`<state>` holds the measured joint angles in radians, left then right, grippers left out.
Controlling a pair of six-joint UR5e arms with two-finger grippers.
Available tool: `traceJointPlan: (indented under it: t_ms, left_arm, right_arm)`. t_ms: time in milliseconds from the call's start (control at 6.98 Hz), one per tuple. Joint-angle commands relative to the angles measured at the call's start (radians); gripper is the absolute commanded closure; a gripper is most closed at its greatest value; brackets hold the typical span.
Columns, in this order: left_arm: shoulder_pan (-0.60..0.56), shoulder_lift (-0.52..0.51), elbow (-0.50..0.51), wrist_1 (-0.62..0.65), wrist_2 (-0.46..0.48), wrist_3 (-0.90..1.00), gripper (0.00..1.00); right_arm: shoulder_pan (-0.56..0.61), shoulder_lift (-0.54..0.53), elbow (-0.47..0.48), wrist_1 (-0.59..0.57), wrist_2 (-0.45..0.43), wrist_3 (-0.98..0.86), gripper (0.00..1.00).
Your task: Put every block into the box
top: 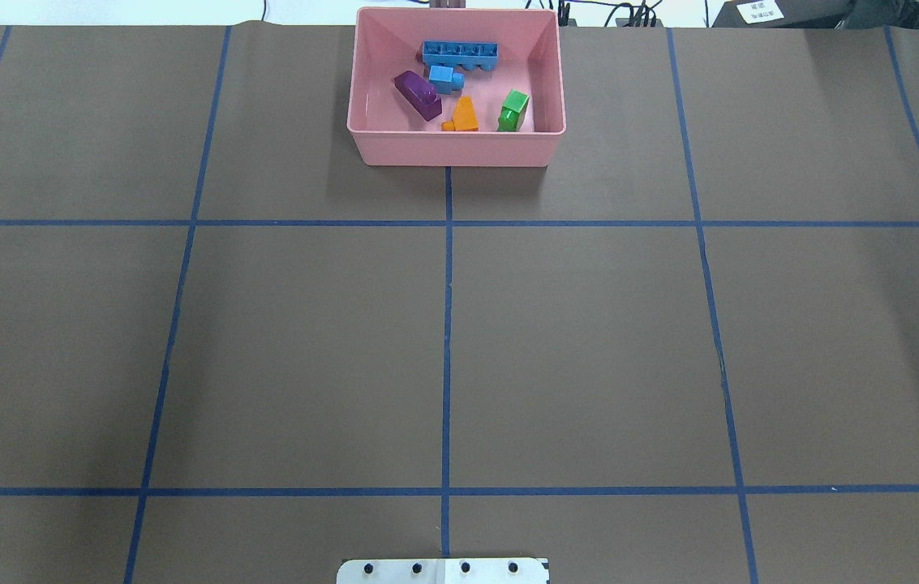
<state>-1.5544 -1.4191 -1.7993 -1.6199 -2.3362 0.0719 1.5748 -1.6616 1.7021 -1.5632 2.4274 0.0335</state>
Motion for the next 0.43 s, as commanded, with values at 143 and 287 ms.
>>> traceJointPlan:
  t_ms: [143, 287]
  left_arm:
    - [-0.001, 0.002, -0.002, 0.000, -0.003, -0.001, 0.00]
    - [-0.001, 0.002, -0.002, 0.000, -0.003, -0.006, 0.00]
  right_arm:
    - [0.002, -0.010, -0.002, 0.000, -0.002, -0.009, 0.00]
    - [0.007, -0.015, -0.004, 0.000, -0.002, -0.010, 0.00]
